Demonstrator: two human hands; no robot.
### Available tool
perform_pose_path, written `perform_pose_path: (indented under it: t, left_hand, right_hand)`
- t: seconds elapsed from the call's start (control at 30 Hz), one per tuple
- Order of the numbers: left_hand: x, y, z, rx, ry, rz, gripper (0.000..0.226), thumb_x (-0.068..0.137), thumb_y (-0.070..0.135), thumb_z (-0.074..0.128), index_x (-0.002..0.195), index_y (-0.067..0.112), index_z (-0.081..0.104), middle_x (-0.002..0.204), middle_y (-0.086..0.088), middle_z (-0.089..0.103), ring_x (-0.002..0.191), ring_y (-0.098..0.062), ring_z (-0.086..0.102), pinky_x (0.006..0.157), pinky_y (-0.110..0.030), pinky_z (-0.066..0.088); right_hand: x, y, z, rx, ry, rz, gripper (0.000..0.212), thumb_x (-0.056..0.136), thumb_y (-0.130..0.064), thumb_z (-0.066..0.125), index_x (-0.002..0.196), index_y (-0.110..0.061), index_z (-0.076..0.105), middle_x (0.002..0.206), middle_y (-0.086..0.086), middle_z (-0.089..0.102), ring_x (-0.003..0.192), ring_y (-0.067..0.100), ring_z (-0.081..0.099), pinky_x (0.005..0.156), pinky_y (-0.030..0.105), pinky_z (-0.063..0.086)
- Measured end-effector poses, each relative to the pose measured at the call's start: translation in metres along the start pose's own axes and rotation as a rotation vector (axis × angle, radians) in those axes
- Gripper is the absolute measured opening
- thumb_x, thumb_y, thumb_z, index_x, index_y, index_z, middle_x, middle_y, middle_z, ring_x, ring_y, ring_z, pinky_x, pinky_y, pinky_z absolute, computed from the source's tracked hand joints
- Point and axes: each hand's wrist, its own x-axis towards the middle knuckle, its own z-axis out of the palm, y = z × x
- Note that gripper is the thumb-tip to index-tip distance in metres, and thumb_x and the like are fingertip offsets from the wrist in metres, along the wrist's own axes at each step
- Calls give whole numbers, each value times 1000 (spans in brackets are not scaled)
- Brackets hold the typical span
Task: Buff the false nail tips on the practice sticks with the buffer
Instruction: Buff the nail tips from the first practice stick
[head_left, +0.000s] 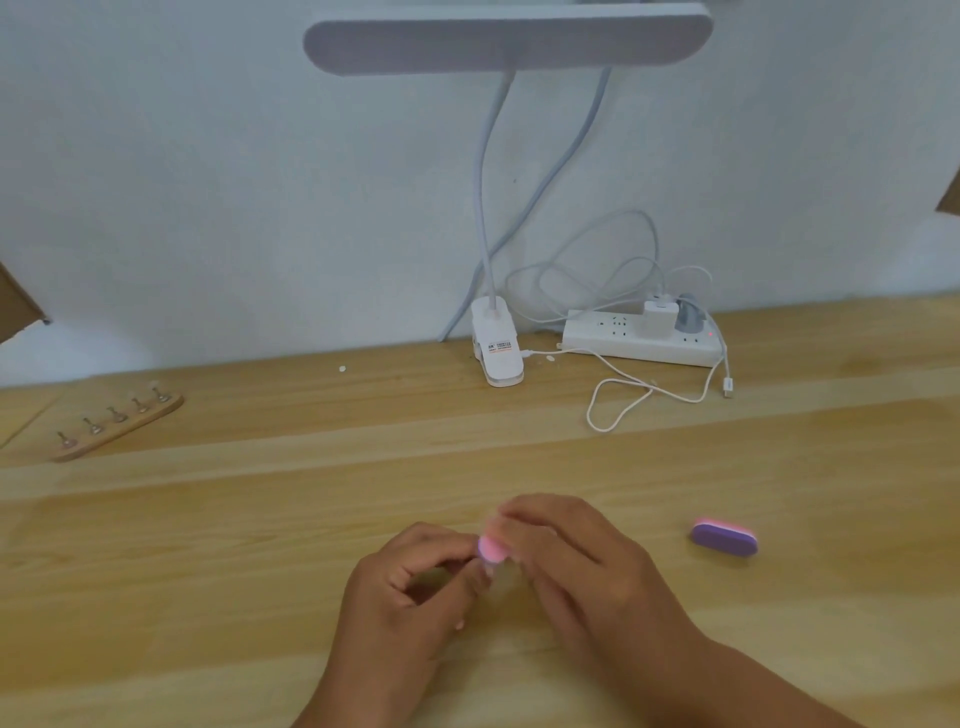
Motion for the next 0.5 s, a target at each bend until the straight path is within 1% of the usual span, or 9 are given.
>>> perform_pose_path:
  t: [0.07,0.1,0.17,0.2,0.27,0.33,0.4,0.43,0.5]
  left_hand:
    - [1,-1,0,-4,11,-3,10,67,24,76,74,18,80,83,-7,67,61,-15,59,49,-30,49]
    - [1,-2,0,-12,11,-5,10,67,25,77,74,18,80,83,-7,67,61,-15,59,49,-29,49]
    - [2,-1,-1,-25,-1,-1,15,70,35,85,75,21,80,83,-6,67,58,-15,58,48,-28,48]
    - [2,0,-1,-27,-8,6,17,67,38,85,75,24,80,83,-5,67,57,-15,57,48,-27,47]
    - [2,0,-2,-15,-11,6,15,63,35,84,75,26,80,83,-3,68,55,-13,57,48,-26,46]
    - [2,-2,-2,-15,5,-18,11,68,26,88,76,23,80,83,-3,69,60,-12,59,49,-26,47]
    - [3,-3,-2,-34,24,-39,7,69,19,77,76,20,80,84,-3,70,66,-10,62,49,-26,48]
    - [3,-3,-2,-38,26,-39,7,70,19,77,76,19,80,85,-4,70,67,-10,62,49,-25,48]
    - [3,0,-1,-49,13,-36,10,73,29,84,77,20,80,85,-5,70,66,-9,61,49,-24,47]
  right_hand:
    - [0,4,-1,-10,43,80,32,83,9,70,112,-5,74,115,7,68,105,17,65,90,27,53]
    - [0,3,0,8,61,79,33,84,8,70,113,-6,73,116,7,67,105,17,65,90,28,53]
    - [0,-1,2,56,65,-12,29,92,5,63,116,-9,70,118,8,67,108,18,65,91,29,54]
    - [0,-3,4,59,51,-72,26,96,3,58,115,-8,71,117,11,68,108,20,66,92,29,54]
    - [0,-4,5,26,25,-128,27,96,4,53,109,-4,75,113,14,69,105,23,67,92,28,54]
    - [1,-1,2,-4,18,-33,25,91,7,59,107,-5,76,113,11,68,104,20,65,90,26,53]
    - [1,4,1,-29,42,86,27,86,7,65,108,-6,74,114,6,67,103,17,64,89,26,52]
    - [1,4,1,-24,53,110,25,88,5,65,109,-6,73,114,6,67,103,18,64,89,28,53]
    - [0,2,4,27,38,57,22,94,-1,61,114,-6,71,116,8,67,104,20,65,88,31,54]
